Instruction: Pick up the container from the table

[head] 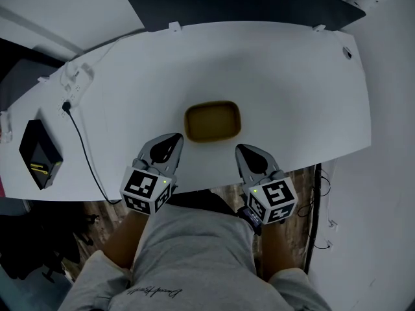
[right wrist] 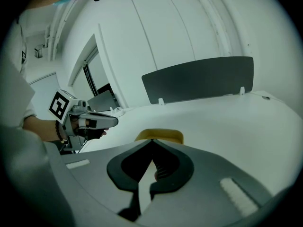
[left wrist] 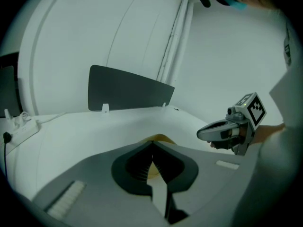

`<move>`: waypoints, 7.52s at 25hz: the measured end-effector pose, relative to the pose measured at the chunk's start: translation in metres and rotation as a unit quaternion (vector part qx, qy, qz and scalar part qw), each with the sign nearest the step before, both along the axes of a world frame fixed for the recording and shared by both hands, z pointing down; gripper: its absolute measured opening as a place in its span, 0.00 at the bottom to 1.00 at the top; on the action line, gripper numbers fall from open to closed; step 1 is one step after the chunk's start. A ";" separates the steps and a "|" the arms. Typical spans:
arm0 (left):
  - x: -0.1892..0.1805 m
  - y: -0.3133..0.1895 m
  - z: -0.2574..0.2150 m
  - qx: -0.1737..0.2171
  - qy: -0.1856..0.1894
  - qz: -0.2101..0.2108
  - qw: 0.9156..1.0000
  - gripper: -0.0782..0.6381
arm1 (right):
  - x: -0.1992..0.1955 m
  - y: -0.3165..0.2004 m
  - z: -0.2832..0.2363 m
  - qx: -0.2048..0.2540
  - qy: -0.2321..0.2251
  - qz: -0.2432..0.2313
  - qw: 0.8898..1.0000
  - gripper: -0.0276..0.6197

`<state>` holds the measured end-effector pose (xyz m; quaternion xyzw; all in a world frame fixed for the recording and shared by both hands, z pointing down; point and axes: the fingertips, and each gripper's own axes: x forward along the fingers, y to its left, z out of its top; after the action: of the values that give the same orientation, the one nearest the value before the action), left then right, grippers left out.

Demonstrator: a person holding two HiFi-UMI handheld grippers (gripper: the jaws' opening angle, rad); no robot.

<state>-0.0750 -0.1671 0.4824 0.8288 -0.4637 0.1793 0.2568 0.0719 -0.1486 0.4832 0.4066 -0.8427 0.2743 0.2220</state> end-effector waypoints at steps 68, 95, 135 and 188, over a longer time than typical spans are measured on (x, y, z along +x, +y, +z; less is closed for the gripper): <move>0.009 -0.041 0.114 -0.134 -0.023 -0.035 0.990 0.20 | 0.004 0.000 0.051 -0.056 -0.004 0.020 0.998 0.07; 0.006 -0.041 0.110 -0.130 -0.020 -0.041 0.990 0.13 | -0.003 0.005 0.052 -0.060 -0.007 0.017 0.998 0.07; 0.016 -0.043 0.073 -0.100 0.000 -0.055 0.993 0.13 | 0.016 0.004 0.026 -0.032 -0.007 0.013 0.999 0.07; -0.003 -0.003 -0.033 -0.005 0.027 -0.075 0.997 0.13 | 0.014 0.029 -0.058 0.063 -0.001 0.001 0.998 0.07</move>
<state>-0.0779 -0.1704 0.4497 0.7951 -0.5163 0.1395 0.2860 0.0854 -0.1193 0.4250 0.4204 -0.8582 0.2209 0.1947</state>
